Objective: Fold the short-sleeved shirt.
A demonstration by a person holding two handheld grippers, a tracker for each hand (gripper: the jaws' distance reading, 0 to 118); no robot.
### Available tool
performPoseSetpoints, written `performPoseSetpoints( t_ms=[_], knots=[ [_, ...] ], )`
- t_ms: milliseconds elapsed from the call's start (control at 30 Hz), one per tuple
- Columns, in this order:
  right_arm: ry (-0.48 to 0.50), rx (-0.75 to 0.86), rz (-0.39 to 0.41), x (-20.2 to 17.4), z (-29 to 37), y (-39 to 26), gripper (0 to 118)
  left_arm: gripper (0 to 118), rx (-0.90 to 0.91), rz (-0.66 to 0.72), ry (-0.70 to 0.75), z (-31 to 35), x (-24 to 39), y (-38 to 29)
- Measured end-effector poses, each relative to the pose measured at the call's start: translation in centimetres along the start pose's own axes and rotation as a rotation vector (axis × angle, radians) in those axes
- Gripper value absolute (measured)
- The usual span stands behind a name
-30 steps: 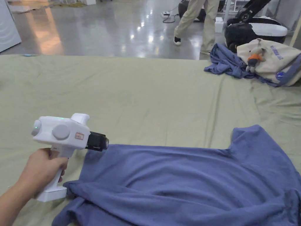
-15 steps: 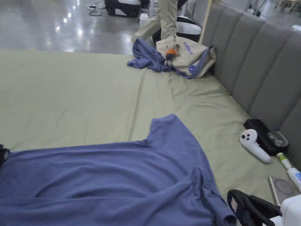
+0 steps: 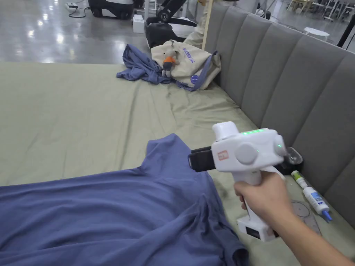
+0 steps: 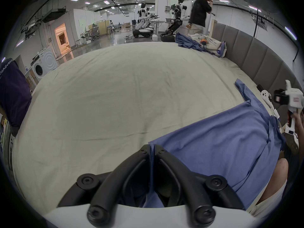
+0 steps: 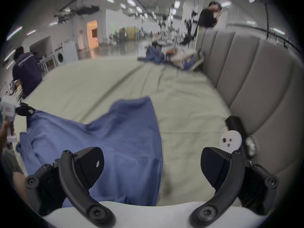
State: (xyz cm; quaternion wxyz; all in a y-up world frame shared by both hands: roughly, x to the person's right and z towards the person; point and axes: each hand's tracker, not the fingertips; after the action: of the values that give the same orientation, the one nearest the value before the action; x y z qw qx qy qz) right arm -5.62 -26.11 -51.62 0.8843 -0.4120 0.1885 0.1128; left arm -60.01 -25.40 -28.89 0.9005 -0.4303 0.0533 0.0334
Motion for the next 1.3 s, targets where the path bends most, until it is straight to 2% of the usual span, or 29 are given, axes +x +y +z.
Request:
performPoseSetpoints(
  t_ms=[133,200,333,433,500,633,667,700,733,767,800,933,1000,1067,1200,1300],
  knots=[
    [-0.060,-0.159,-0.075,0.8,-4.9,0.8,114,6,-0.013,-0.006,0.004,0.2,0.5,0.4],
    [-0.020,-0.184,-0.076,1.1,-5.6,0.5,114,6,-0.015,-0.010,0.005,0.4,0.7,0.4],
    [-0.043,-0.183,-0.082,1.0,-5.8,0.1,113,6,-0.018,-0.014,0.009,-0.5,-0.6,0.6],
    [-0.027,-0.200,-0.060,0.1,-5.8,0.1,106,6,-0.025,-0.009,0.012,-0.3,-0.4,0.6],
    [-0.031,-0.206,-0.047,-0.5,-5.9,0.2,93,6,-0.027,-0.005,0.012,-0.4,-0.4,0.6],
    [-0.034,-0.212,-0.035,-0.9,-5.9,0.2,83,6,-0.038,-0.002,0.013,-1.2,-1.3,0.6],
    [-0.023,-0.214,-0.043,-0.7,-5.7,0.4,69,6,-0.038,-0.003,0.013,-1.1,-1.0,0.6],
    [-0.015,-0.213,-0.054,-0.6,-5.3,0.4,47,6,-0.041,-0.004,0.014,-1.0,-0.9,0.6],
    [-0.008,-0.201,-0.064,-0.5,-4.9,0.6,17,6,-0.042,-0.004,0.013,-1.0,-0.9,0.6],
    [-0.005,-0.192,-0.066,-0.5,-4.6,0.7,6,6,-0.040,-0.004,0.014,-1.0,-0.9,0.7],
    [0.032,-0.181,-0.074,-0.5,-4.5,0.9,6,6,-0.040,-0.004,0.016,-0.6,-0.6,0.7],
    [0.051,-0.198,-0.061,-0.6,-4.3,1.5,6,6,-0.028,0.017,-0.002,-0.1,-0.4,1.2],
    [0.050,-0.168,-0.049,-0.6,-3.9,1.9,6,6,-0.027,0.018,-0.004,0.0,-0.3,1.4],
    [0.093,-0.125,-0.087,0.0,-3.1,2.6,5,6,-0.009,0.018,-0.006,0.4,-0.4,1.7],
    [0.139,-0.070,-0.102,1.2,-0.7,3.6,5,6,0.067,0.074,-0.056,2.0,-1.7,2.3],
    [0.180,-0.017,-0.085,1.4,1.9,3.4,5,6,0.098,0.080,-0.086,3.8,-2.3,2.6]
  ],
)
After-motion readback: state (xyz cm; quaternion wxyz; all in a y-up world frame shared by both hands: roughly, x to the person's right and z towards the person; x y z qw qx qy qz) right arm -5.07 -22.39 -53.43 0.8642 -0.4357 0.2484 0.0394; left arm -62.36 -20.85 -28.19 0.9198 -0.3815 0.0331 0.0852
